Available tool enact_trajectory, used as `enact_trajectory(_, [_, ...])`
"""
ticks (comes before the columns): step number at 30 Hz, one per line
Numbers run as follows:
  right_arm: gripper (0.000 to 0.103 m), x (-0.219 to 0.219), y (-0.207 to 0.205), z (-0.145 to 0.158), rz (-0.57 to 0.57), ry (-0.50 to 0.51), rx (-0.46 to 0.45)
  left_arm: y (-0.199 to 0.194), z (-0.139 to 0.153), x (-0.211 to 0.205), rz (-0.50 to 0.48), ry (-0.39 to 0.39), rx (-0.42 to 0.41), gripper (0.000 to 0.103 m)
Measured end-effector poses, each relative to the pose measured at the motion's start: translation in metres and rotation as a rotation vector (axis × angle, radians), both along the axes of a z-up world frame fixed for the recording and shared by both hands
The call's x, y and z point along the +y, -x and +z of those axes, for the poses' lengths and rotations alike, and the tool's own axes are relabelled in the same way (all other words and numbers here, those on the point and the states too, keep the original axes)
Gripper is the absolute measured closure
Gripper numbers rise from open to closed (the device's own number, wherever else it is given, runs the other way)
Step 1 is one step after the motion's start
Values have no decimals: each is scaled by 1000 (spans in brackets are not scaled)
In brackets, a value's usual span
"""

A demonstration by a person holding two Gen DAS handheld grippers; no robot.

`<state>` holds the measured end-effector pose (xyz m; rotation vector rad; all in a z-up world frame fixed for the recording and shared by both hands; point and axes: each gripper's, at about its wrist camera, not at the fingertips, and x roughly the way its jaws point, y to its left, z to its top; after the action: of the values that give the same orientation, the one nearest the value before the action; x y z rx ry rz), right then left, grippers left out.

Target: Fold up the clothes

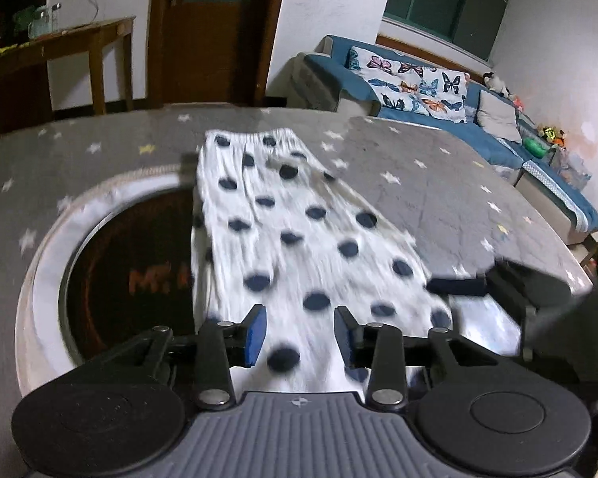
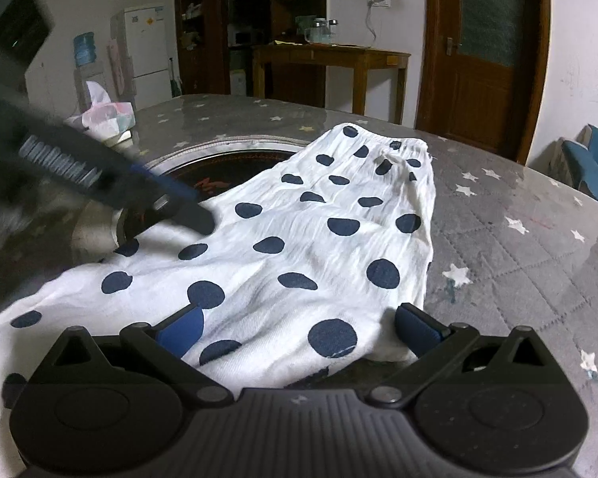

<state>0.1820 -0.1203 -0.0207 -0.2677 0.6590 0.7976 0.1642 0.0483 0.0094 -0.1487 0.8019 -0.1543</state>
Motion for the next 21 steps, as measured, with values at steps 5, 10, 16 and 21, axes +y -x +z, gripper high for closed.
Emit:
enact_trajectory(5, [0,-9,15,18,-28,-39,-24,35,-12,5,1,23,-2,69])
enact_trajectory(10, [0,1,31,21,1,-16,-47,62,-23,4,-1,-5,-25,73])
enact_trajectory(16, [1,10,53,11,27,61,-49,80,-26,4,-5,-101,-77,73])
enact_trajectory(21, [2,8,79,25,52,43,-79,90,-16,10,18,-71,-103,74])
